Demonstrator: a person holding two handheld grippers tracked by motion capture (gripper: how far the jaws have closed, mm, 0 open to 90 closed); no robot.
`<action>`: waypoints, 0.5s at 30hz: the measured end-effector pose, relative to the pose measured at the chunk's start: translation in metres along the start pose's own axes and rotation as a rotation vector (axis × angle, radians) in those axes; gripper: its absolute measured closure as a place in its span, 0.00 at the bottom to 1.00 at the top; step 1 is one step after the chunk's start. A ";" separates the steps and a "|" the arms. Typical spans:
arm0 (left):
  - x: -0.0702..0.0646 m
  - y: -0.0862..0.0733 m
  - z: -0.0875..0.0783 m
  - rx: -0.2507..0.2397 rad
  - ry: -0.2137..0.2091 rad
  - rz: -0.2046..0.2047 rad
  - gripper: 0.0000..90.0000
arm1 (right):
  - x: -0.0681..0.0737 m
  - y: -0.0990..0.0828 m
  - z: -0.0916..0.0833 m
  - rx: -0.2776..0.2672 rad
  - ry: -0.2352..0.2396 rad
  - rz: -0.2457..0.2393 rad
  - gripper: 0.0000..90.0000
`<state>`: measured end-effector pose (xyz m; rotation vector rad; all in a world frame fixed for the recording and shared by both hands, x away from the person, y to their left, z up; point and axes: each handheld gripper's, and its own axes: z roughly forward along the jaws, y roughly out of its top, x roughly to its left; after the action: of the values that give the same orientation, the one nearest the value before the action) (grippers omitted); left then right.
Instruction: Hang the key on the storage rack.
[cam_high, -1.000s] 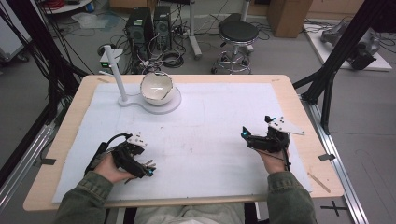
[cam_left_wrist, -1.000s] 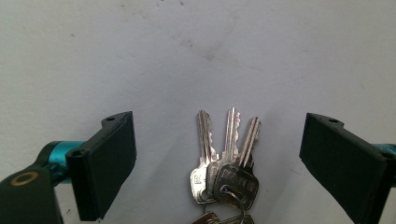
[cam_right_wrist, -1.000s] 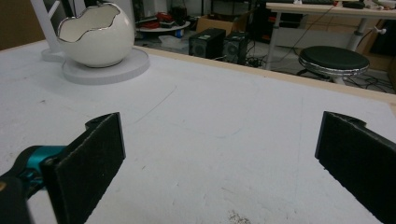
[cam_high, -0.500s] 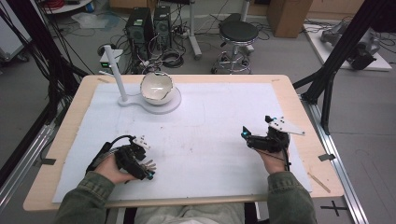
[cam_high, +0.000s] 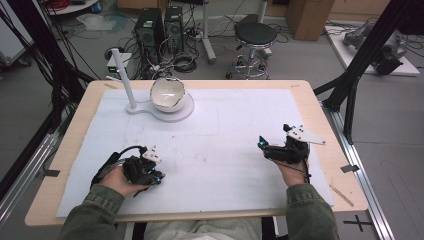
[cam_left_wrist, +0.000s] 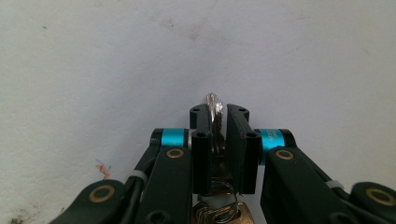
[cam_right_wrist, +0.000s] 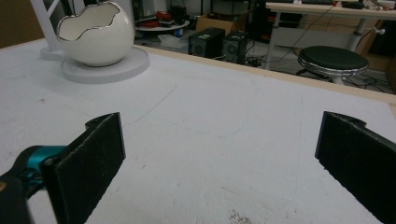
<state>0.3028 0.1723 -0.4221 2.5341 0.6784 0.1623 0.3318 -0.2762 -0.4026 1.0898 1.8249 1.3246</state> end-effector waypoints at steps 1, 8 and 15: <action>0.001 -0.001 0.000 -0.006 -0.010 -0.001 0.89 | 0.000 0.000 0.000 -0.002 -0.002 0.001 0.01; 0.007 -0.003 -0.004 -0.053 -0.016 -0.025 0.89 | -0.001 0.000 0.000 -0.001 -0.002 0.003 0.01; 0.015 -0.009 -0.020 -0.160 -0.006 -0.082 0.90 | 0.000 0.000 -0.001 0.000 0.000 0.006 0.01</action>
<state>0.3070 0.1951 -0.4093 2.3493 0.7356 0.1735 0.3311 -0.2769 -0.4025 1.0967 1.8227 1.3279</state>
